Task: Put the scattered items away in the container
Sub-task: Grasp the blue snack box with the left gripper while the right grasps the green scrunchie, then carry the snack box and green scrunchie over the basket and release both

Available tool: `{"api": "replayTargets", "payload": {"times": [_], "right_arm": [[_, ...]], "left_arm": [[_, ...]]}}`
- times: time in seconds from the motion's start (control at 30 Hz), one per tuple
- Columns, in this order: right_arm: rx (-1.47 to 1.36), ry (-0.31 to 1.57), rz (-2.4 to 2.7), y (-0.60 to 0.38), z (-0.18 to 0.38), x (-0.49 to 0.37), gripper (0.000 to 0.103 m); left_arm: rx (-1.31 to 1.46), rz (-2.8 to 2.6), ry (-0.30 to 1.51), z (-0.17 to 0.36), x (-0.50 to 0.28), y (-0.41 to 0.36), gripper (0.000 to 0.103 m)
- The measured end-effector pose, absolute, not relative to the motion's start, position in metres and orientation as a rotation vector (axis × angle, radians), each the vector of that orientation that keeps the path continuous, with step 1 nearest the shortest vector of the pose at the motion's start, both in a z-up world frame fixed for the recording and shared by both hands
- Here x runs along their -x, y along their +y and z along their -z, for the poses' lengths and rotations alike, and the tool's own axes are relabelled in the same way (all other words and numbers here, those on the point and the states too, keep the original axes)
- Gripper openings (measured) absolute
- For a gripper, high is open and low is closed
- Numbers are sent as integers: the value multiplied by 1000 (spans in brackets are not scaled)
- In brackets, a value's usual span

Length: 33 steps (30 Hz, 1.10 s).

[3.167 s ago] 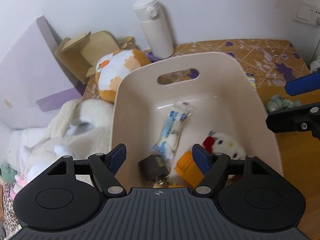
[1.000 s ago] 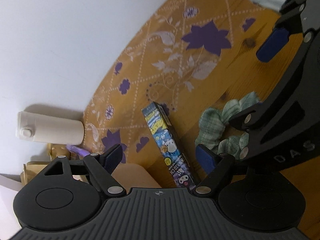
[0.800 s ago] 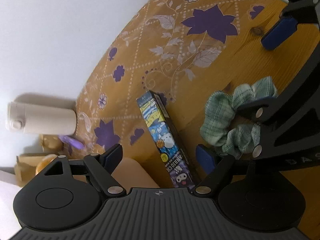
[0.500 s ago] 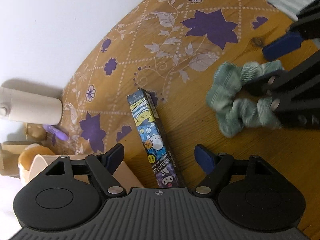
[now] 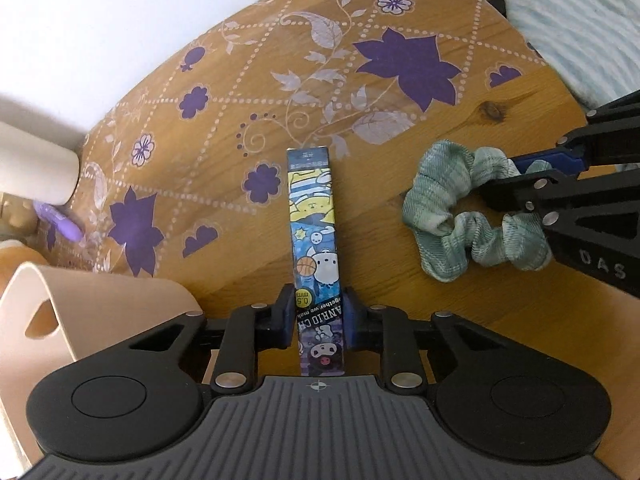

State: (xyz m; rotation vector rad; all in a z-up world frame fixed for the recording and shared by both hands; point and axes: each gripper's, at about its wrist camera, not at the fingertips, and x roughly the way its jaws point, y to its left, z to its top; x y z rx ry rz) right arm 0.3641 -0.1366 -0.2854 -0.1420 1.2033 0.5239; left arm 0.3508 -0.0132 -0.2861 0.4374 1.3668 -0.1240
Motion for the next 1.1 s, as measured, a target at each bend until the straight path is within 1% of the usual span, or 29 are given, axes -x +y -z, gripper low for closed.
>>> {"api": "replayTargets", "payload": {"times": [0.27, 0.47, 0.8, 1.0, 1.1], "right_arm": [[76, 1187, -528, -151, 272, -353, 10], [72, 1146, -531, -158, 251, -344, 10], [64, 1002, -569, -159, 181, -326, 10], [77, 904, -621, -141, 139, -311, 10], [79, 871, -653, -128, 126, -301, 10]], "left_arm": [[-399, 113, 1330, 268, -340, -9, 23], [-380, 114, 1257, 236, -334, -13, 23], [-315, 82, 1119, 169, -310, -4, 23], [-256, 35, 1087, 146, -290, 20, 24], [-235, 5, 1070, 134, -277, 32, 23]]}}
